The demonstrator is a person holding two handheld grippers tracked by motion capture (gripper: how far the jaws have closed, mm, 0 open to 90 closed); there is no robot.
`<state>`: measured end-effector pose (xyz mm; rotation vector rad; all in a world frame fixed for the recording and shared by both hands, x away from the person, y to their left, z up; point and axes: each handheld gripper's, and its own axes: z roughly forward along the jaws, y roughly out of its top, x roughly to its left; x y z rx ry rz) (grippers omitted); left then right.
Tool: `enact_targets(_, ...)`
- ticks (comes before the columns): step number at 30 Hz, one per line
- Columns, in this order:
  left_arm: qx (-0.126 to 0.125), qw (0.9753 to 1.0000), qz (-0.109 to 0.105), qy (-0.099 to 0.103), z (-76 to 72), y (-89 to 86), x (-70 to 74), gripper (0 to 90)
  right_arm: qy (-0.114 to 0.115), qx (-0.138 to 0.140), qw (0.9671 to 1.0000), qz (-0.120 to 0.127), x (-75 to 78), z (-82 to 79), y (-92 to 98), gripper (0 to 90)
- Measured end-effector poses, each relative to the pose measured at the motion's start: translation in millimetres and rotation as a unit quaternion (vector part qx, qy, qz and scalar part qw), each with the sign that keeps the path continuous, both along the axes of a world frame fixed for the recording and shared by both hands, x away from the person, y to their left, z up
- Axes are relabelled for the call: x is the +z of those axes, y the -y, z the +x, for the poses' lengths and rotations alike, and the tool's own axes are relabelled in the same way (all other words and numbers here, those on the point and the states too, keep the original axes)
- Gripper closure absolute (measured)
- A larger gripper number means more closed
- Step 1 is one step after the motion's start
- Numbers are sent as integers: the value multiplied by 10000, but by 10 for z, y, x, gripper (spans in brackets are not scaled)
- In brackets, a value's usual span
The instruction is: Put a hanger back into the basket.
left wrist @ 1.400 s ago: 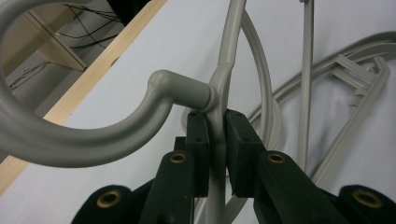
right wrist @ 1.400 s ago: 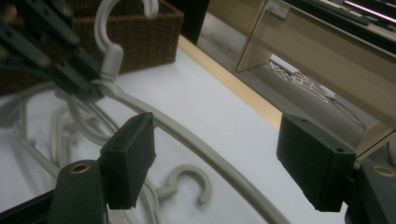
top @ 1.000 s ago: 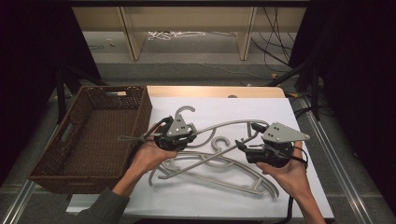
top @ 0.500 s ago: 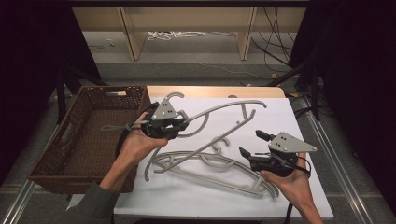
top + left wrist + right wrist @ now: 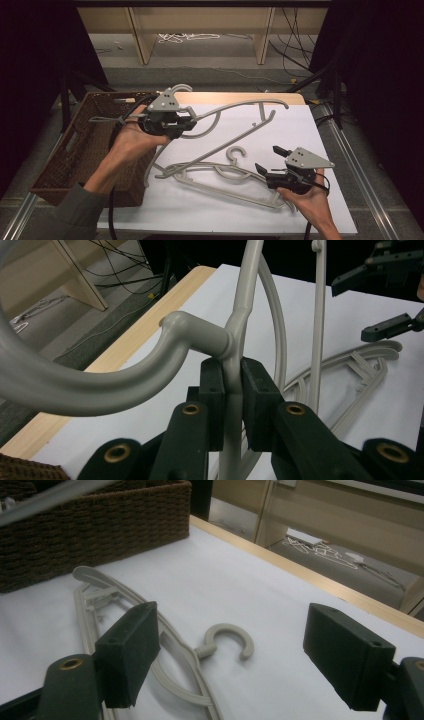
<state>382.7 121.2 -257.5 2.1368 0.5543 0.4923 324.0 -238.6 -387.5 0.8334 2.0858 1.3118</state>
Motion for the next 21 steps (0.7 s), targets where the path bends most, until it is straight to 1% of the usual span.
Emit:
enact_targets(1,26,10000,20,27,8,-33,28,810,8,-24,10000,35,-13,-4,-6,230)
enact_targets(2,62,10000,25,37,18,-71,55,810,-41,-11,10000,-14,-18,-12,1,229)
enact_targets(3,114,9999,33,53,30,-116,79,810,0,-10,10000,28,-39,-9,-7,229)
enact_targets(4,164,9998,40,77,44,-164,101,810,-64,26,10000,2,-47,-16,-3,227)
enact_targets(8,434,9990,13,145,92,-386,174,810,-94,57,9999,0,-86,-19,-8,224)
enact_targets(9,434,9990,13,145,92,-386,174,811,-120,56,9999,-5,-91,-19,-8,225)
enact_targets(10,630,9978,47,173,124,-518,207,810,-119,53,9999,6,-99,-18,-9,225)
enact_targets(11,702,9973,162,148,142,-599,232,811,-102,32,9999,3,-108,-13,-13,224)
enact_targets(12,702,9973,162,148,142,-599,232,811,-102,32,9999,3,-108,-13,-13,224)
enact_targets(13,900,9957,124,163,175,-730,239,811,-172,40,9998,-35,-114,-17,-11,224)
enact_targets(14,1009,9946,172,151,185,-791,247,811,-168,60,9998,-13,-126,-12,-17,224)
enact_targets(15,1088,9937,220,164,199,-856,250,811,-150,43,9999,9,-137,-8,-24,224)
enact_targets(16,1140,9930,281,153,214,-926,253,811,-197,59,9998,-10,-137,-10,-22,224)
enact_targets(17,1140,9930,281,153,214,-926,253,811,-198,57,9998,-31,-141,-8,-25,224)
enact_targets(18,1285,9913,251,161,238,-1034,232,811,-196,51,9998,-48,-144,-6,-27,224)
enact_targets(19,1357,9902,314,145,245,-1083,228,811,-160,35,9999,-12,-156,-4,-36,224)
enact_targets(20,1407,9894,325,145,253,-1127,217,811,-204,78,9997,-52,-154,-4,-30,224)
enact_targets(21,1407,9894,325,145,253,-1127,217,811,-204,78,9997,-52,-154,-4,-30,224)
